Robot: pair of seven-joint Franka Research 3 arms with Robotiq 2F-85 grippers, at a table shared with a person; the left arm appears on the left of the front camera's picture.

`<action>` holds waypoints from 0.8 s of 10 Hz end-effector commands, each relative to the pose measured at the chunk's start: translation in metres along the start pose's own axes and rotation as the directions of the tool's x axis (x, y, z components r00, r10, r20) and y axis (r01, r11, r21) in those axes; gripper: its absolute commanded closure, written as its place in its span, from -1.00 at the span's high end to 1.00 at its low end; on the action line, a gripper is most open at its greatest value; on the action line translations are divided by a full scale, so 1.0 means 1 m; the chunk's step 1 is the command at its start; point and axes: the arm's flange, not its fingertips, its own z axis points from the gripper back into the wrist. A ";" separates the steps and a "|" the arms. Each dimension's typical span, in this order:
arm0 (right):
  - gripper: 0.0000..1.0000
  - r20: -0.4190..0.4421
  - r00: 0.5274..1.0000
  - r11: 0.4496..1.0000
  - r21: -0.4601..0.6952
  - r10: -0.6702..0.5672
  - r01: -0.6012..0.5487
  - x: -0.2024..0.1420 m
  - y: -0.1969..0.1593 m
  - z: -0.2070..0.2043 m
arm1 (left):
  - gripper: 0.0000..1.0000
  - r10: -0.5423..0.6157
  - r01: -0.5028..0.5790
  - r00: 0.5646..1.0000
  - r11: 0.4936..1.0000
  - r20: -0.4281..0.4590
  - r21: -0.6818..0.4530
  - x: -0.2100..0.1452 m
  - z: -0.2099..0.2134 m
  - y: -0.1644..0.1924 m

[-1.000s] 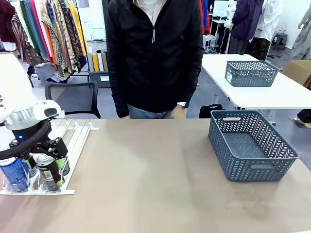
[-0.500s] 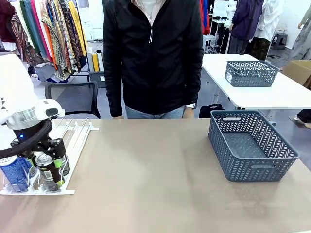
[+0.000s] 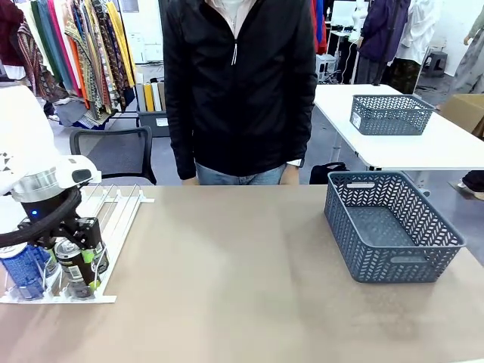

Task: Retrieve and store the cans from the dispenser.
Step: Pick up one can from the Automatic Can Dispenser and place it in the middle of the table.

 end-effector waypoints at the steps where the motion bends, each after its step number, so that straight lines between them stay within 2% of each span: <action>1: 1.00 0.016 1.000 1.000 0.023 0.008 -0.009 0.003 0.003 0.000 | -1.00 0.012 -0.012 1.000 1.000 0.008 0.019 -0.005 0.001 -0.002; 2: 1.00 0.016 1.000 1.000 0.023 0.008 -0.009 0.003 0.003 0.000 | -1.00 0.012 -0.012 1.000 1.000 0.020 0.005 -0.007 0.015 -0.001; 4: 1.00 0.016 1.000 1.000 0.023 0.008 -0.009 0.003 0.003 0.000 | -1.00 -0.007 0.007 1.000 1.000 0.029 -0.016 -0.013 0.074 0.002; 6: 1.00 0.016 1.000 1.000 0.023 0.008 -0.009 0.003 0.003 0.000 | -1.00 -0.014 0.017 0.995 1.000 0.102 -0.025 -0.018 0.143 -0.001; 8: 1.00 0.016 1.000 1.000 0.023 0.008 -0.009 0.003 0.003 0.000 | -1.00 0.013 -0.014 0.992 1.000 0.125 0.002 -0.019 0.188 0.000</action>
